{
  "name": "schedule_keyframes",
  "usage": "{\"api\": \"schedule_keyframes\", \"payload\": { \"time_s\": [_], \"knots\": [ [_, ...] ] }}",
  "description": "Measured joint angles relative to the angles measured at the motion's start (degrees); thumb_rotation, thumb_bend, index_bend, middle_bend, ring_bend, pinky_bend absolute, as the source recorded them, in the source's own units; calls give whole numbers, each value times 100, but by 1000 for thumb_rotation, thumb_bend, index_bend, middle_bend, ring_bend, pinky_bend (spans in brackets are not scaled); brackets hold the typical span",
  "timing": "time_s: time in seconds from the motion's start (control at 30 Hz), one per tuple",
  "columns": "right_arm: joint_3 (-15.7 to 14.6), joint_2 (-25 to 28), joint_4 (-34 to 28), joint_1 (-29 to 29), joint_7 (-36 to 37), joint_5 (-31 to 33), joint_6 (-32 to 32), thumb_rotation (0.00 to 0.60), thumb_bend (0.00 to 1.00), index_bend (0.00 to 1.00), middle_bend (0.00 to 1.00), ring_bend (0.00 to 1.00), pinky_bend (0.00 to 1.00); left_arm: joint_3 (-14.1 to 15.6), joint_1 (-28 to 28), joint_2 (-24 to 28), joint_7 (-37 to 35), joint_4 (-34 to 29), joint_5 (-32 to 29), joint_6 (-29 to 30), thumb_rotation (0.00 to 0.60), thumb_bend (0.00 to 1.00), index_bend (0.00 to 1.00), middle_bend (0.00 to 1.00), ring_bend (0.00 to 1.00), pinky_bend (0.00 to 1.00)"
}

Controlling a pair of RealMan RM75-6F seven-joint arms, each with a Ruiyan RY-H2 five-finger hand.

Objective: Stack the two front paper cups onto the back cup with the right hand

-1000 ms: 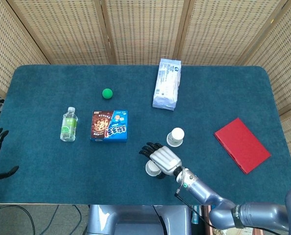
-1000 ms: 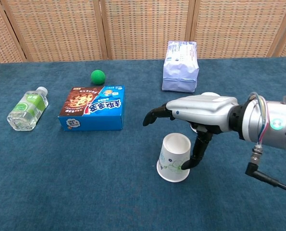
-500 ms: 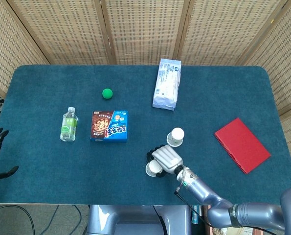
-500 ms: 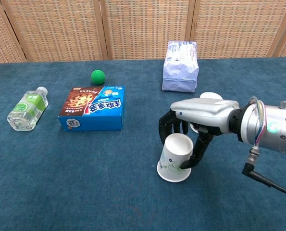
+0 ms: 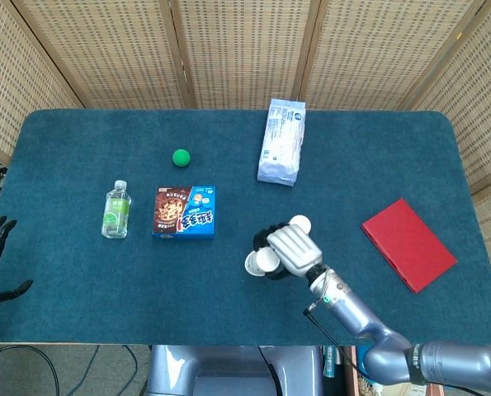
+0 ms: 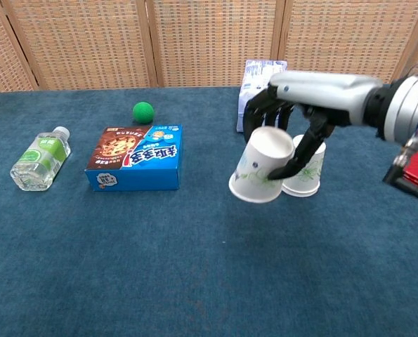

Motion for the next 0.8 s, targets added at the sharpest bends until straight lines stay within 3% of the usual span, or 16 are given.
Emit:
{"api": "schedule_keyframes", "payload": {
  "time_s": [0.17,0.43,0.8],
  "knots": [
    [254,429,-131,-9,-78,603,90,600,328,489,532,422,419,8,9,8,-6,-21,35,29,600,196,0,0,0,0],
    [379,780,-106,43,-204,1564,10,600,329,489,527,422,419,16,17,10,3,-33,53,46,600,196,0,0,0,0],
    [381,559,178,279,-364,1945,-20,600,328,489,516,422,419,-6,8,12,-34,-14,6,25,600,196,0,0,0,0]
  ]
}}
